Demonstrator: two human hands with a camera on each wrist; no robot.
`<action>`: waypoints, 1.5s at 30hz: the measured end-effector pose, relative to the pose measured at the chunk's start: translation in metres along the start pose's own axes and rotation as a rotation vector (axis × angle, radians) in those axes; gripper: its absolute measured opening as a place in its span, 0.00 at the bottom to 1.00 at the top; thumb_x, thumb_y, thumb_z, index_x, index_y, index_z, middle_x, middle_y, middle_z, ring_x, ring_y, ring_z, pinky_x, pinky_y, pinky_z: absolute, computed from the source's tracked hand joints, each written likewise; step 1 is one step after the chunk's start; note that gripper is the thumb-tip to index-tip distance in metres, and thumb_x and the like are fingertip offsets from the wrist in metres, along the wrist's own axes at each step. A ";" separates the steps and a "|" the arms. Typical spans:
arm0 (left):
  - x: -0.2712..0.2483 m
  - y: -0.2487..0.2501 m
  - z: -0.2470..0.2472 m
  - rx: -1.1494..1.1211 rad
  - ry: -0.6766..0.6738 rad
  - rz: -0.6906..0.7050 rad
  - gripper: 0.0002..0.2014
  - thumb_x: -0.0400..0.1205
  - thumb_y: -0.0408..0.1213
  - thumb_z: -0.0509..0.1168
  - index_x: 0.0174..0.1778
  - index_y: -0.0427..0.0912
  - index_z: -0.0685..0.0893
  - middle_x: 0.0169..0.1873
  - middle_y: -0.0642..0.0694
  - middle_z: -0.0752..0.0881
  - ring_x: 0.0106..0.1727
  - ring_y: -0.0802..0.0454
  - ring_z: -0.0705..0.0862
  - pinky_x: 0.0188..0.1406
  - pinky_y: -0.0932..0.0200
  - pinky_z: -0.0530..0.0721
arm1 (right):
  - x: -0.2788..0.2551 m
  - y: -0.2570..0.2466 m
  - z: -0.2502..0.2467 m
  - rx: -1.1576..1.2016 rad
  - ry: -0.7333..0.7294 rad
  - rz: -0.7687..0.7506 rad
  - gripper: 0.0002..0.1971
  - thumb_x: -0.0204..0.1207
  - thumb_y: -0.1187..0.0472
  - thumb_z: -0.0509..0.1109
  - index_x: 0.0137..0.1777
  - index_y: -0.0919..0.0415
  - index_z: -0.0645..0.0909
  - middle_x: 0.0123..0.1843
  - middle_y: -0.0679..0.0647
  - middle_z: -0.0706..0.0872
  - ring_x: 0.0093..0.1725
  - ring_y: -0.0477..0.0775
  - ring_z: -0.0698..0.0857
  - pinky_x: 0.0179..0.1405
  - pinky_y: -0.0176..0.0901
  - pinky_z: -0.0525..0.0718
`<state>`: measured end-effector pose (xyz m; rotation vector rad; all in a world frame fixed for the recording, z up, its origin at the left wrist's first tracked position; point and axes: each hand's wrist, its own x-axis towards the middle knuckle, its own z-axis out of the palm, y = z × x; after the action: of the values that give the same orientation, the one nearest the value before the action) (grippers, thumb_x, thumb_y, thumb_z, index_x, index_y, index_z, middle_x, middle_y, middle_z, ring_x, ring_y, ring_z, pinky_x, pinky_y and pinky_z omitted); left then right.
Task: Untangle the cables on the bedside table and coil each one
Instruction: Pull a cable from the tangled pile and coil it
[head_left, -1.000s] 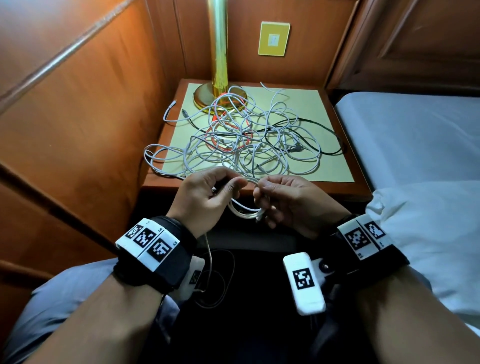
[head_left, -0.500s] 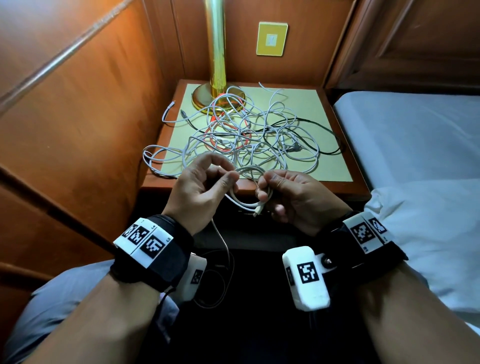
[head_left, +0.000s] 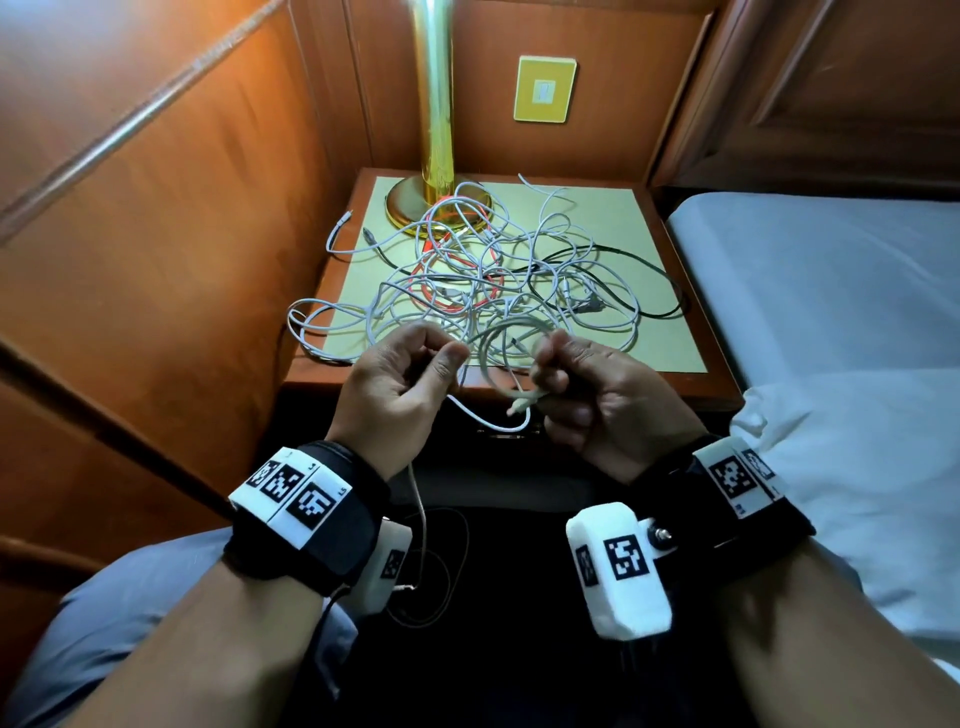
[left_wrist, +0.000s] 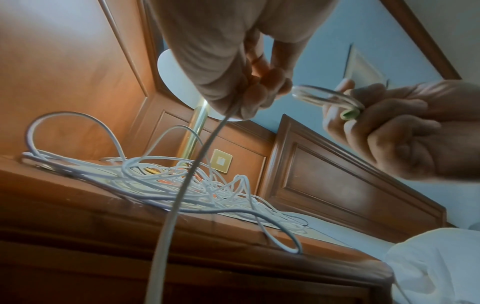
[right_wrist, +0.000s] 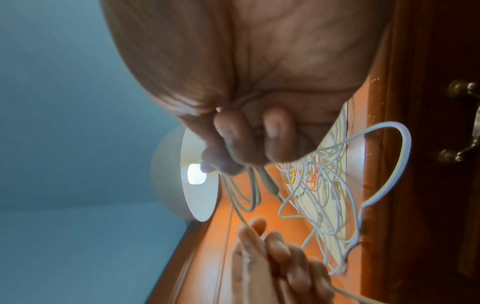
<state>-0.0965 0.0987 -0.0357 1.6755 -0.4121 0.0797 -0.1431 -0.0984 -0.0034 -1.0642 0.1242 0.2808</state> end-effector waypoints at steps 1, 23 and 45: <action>0.003 -0.003 -0.004 0.052 0.027 0.002 0.05 0.82 0.42 0.68 0.42 0.46 0.84 0.30 0.50 0.82 0.29 0.55 0.78 0.32 0.61 0.76 | 0.001 -0.003 -0.002 0.057 0.046 -0.035 0.10 0.81 0.52 0.61 0.42 0.55 0.77 0.31 0.46 0.72 0.20 0.41 0.62 0.25 0.40 0.50; -0.006 0.007 0.002 0.428 -0.127 0.439 0.02 0.80 0.30 0.70 0.45 0.37 0.88 0.40 0.50 0.89 0.43 0.56 0.87 0.49 0.65 0.83 | -0.001 0.007 -0.001 -1.033 0.025 -0.193 0.16 0.89 0.62 0.61 0.44 0.66 0.86 0.27 0.39 0.86 0.24 0.34 0.80 0.27 0.23 0.72; -0.001 -0.012 0.003 0.179 -0.278 -0.042 0.24 0.83 0.62 0.58 0.35 0.45 0.79 0.28 0.53 0.75 0.32 0.54 0.74 0.35 0.43 0.75 | 0.004 0.015 0.012 -0.483 -0.007 0.074 0.17 0.89 0.51 0.58 0.39 0.56 0.75 0.26 0.46 0.72 0.21 0.45 0.63 0.17 0.33 0.62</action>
<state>-0.0945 0.0970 -0.0475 1.8781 -0.5918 -0.1531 -0.1445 -0.0806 -0.0116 -1.5400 0.0914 0.3925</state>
